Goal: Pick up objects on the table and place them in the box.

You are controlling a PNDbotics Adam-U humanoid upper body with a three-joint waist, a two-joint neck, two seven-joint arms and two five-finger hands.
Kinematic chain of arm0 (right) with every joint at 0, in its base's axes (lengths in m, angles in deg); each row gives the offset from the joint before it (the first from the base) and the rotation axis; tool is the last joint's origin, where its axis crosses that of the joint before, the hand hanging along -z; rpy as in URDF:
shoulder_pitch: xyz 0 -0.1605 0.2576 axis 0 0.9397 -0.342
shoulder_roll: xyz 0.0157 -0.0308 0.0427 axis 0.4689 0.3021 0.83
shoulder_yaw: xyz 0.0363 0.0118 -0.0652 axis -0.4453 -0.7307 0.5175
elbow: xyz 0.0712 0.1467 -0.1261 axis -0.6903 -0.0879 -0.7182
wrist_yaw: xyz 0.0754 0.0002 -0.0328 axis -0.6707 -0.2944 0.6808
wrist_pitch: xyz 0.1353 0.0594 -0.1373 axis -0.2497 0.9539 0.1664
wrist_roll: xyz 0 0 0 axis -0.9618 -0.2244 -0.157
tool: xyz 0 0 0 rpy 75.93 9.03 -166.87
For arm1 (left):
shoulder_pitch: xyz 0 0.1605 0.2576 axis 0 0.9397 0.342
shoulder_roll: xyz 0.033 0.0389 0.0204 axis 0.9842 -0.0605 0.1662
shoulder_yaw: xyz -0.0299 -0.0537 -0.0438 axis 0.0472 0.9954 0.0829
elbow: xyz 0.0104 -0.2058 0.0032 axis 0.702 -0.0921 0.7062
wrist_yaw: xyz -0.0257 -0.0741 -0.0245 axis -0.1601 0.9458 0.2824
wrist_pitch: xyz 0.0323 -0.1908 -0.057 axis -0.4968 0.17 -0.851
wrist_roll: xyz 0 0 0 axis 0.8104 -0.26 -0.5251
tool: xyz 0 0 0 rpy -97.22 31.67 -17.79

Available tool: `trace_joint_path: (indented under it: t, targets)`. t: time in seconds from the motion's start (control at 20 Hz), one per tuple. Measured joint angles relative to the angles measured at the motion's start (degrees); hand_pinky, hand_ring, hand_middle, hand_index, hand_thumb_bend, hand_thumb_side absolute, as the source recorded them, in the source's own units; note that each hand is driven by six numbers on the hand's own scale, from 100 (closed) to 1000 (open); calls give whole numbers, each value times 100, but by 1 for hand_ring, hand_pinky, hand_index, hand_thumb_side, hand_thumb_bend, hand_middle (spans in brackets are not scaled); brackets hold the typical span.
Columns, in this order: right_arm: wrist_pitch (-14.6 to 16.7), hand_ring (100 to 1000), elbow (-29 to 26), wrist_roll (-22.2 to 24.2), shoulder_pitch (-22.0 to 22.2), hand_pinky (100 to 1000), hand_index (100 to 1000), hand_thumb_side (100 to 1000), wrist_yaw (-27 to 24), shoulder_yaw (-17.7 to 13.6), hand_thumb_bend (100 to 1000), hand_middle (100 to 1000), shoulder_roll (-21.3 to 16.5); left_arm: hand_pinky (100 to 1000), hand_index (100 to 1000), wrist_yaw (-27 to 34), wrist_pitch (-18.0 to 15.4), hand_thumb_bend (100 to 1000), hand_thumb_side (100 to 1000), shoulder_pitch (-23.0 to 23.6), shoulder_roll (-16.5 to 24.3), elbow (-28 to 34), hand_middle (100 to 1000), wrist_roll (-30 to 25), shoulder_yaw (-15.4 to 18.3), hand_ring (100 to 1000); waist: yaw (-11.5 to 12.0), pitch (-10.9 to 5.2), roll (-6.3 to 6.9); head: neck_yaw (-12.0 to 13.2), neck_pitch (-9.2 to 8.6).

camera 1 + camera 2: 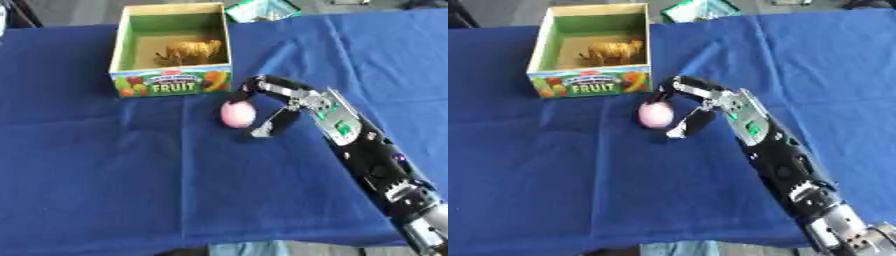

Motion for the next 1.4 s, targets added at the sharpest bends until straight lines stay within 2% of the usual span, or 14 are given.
trace_joint_path:
  t: [0.1, 0.25, 0.75, 1.1, 1.4]
  targets:
    - [70, 762, 14, -97, -4, 761, 661, 100, 147, -16, 203, 547, 31, 761, 690, 195, -30, 251, 728, 6, 5, -32, 615, 31, 3, 572, -4, -1, -4, 0, 0]
    - [130, 718, 48, -321, -6, 743, 587, 100, 294, -51, 109, 483, 60, 760, 690, 480, -71, 245, 729, 16, 34, -71, 614, 78, 23, 571, -6, -1, -19, 3, 0]
    - [137, 607, 80, -1356, -179, 706, 416, 100, 264, -153, 100, 324, 97, 758, 689, 1449, -160, 226, 731, 59, 174, -187, 613, 261, 104, 570, -36, -1, -27, 3, 0]
    - [98, 607, -127, -1630, -650, 705, 415, 100, -11, -116, 100, 324, 195, 758, 687, 1634, -175, 226, 733, 62, 184, -205, 613, 298, 105, 570, -18, -21, -32, -39, 0]
    - [-49, 608, -170, -1749, -1221, 704, 415, 100, -167, -199, 100, 325, 309, 759, 685, 1669, -175, 234, 736, 65, 148, -186, 612, 238, 100, 570, 166, -31, -69, -182, 0]
